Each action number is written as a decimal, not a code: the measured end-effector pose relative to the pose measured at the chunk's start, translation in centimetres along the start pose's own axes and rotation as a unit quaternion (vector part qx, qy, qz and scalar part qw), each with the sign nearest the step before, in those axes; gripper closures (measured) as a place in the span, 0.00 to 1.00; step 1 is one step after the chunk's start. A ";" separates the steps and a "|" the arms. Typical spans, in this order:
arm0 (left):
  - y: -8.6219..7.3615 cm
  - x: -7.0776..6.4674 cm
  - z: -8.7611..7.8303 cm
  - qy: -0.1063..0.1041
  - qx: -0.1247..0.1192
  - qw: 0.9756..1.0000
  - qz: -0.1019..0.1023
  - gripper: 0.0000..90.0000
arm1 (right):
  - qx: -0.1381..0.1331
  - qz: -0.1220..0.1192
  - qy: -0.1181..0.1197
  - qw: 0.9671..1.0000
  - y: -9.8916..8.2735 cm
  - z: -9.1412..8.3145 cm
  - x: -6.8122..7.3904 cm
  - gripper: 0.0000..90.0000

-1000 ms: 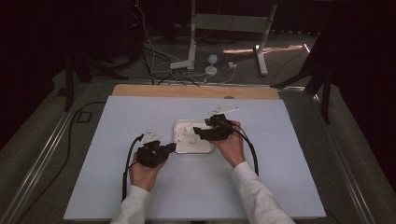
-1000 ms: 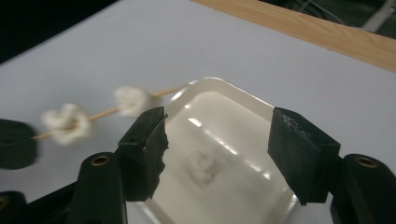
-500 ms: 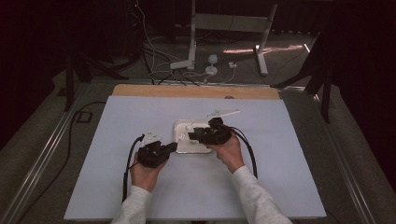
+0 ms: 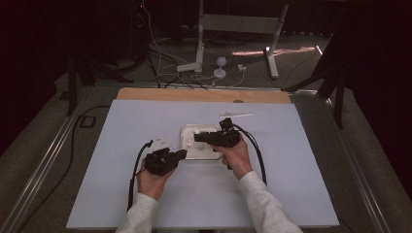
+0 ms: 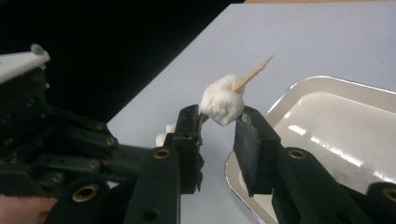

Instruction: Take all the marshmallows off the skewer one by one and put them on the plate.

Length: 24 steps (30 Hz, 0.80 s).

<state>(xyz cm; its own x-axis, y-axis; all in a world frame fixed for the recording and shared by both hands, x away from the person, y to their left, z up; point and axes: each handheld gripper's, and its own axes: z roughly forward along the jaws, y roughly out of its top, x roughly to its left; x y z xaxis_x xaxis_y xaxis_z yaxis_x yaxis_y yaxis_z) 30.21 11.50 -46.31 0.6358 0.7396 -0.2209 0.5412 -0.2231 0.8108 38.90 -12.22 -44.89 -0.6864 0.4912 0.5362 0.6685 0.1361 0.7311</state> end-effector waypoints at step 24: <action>0.0 -0.5 0.0 0.007 -0.005 1.000 0.027 1.00 | -0.042 0.011 0.008 0.999 0.3 -0.1 1.0 0.87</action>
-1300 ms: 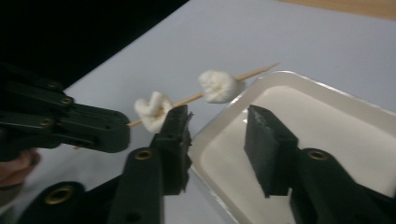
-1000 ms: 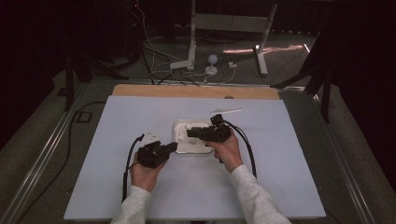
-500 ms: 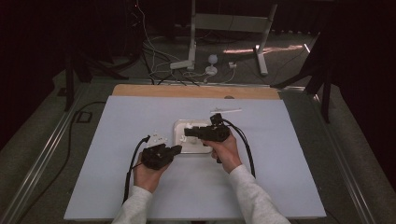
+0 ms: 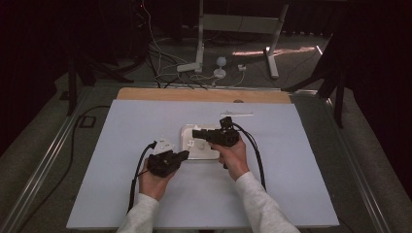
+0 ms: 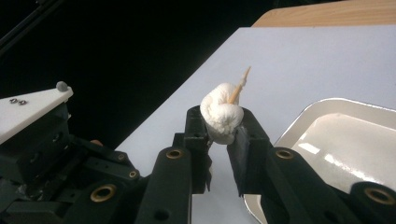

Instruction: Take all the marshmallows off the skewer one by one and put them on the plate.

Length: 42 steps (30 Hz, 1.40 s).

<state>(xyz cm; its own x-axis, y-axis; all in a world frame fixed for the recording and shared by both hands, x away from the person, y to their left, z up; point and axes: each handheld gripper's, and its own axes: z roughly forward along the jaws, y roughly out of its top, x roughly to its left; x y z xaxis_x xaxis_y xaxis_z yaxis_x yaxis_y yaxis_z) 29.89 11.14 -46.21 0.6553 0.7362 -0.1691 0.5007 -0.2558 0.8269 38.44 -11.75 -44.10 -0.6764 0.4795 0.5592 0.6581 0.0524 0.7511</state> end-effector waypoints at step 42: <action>-0.5 1.3 -0.8 0.028 0.009 0.999 -0.017 1.00 | 0.003 -0.034 -0.104 0.994 1.2 -2.0 -1.8 0.86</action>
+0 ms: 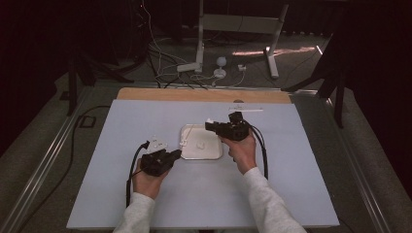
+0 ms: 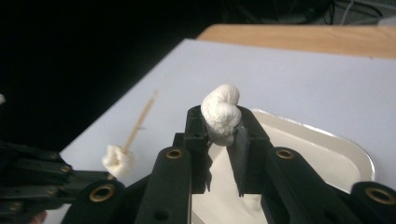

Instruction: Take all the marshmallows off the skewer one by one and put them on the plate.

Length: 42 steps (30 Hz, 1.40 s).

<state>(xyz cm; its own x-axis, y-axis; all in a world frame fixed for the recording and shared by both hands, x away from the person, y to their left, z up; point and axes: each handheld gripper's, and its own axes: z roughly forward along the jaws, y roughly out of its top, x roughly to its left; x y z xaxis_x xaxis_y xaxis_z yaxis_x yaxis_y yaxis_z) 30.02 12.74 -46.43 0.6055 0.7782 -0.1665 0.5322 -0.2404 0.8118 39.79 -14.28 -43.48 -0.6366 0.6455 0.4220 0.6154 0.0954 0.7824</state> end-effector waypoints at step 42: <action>-0.3 0.1 1.1 0.008 0.006 1.000 -0.004 1.00 | 0.051 -0.026 0.011 0.998 -1.1 1.4 -0.3 0.19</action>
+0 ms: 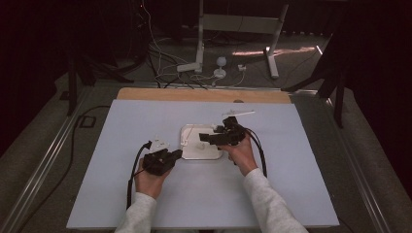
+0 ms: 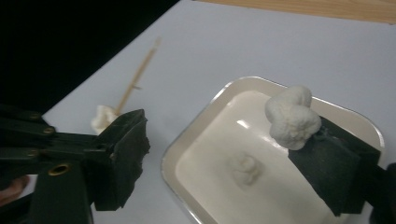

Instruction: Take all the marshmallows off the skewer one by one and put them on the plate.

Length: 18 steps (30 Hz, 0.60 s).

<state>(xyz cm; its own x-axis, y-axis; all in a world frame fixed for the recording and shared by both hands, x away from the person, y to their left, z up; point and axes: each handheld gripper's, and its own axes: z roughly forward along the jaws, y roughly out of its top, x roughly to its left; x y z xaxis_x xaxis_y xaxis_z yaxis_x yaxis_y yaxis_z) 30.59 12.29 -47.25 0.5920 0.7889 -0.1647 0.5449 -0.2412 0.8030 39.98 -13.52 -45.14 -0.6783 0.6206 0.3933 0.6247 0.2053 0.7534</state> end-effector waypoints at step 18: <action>0.4 -2.3 2.7 -0.033 0.026 0.999 0.033 1.00 | -0.003 0.011 0.059 0.998 -0.1 0.8 1.0 0.17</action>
<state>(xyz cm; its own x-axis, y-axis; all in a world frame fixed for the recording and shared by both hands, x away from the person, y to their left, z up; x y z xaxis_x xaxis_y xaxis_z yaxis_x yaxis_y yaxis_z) 31.05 8.85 -48.11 0.6646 0.7316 -0.1516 0.5324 -0.3213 0.7832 39.59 -12.30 -45.27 -0.7058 0.5309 0.4689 0.6379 0.1886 0.7466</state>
